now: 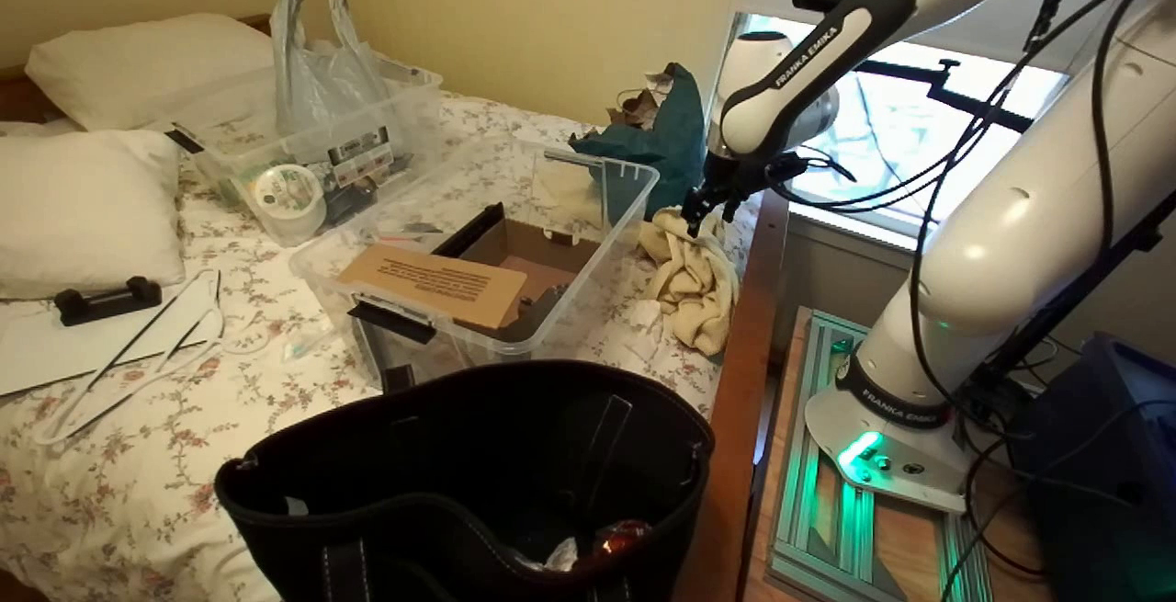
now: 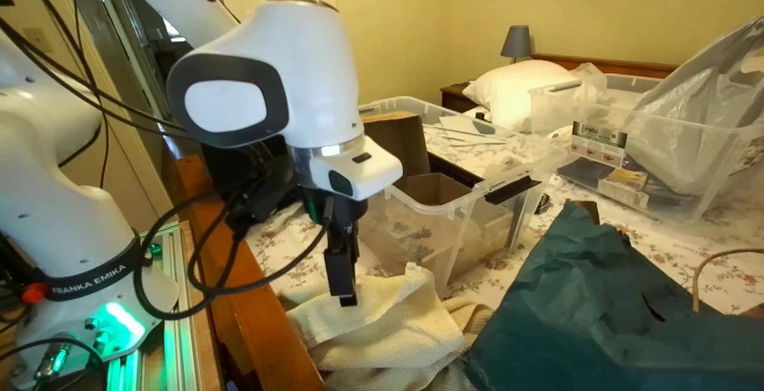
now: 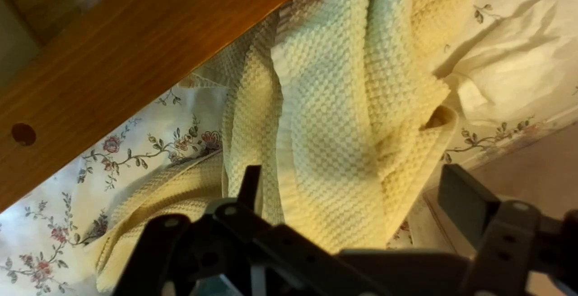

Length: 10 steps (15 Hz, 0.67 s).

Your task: Put the towel inside the dish

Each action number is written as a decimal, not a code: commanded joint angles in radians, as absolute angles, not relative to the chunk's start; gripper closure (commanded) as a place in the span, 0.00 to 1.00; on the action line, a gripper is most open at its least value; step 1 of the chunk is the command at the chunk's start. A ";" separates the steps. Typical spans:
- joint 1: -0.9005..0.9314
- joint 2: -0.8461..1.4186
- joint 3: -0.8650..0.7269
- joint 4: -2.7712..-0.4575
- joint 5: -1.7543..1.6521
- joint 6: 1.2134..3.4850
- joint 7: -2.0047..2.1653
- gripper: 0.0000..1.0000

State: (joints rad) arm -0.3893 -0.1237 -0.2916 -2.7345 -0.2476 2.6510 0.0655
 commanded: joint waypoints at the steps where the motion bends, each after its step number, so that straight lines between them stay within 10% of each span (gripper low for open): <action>1: -0.364 0.048 -0.318 -2.712 -0.165 2.780 -0.029 0.00; 4: -0.362 0.160 -0.296 -2.703 -0.026 2.845 -0.149 0.04; 5: -0.371 0.197 -0.272 -2.699 0.041 2.865 -0.202 0.28; 10: -0.468 0.306 -0.141 -2.651 0.194 2.913 -0.326 0.55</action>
State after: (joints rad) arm -0.4146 0.2428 -0.2017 -2.6938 0.1227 2.8914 -0.2581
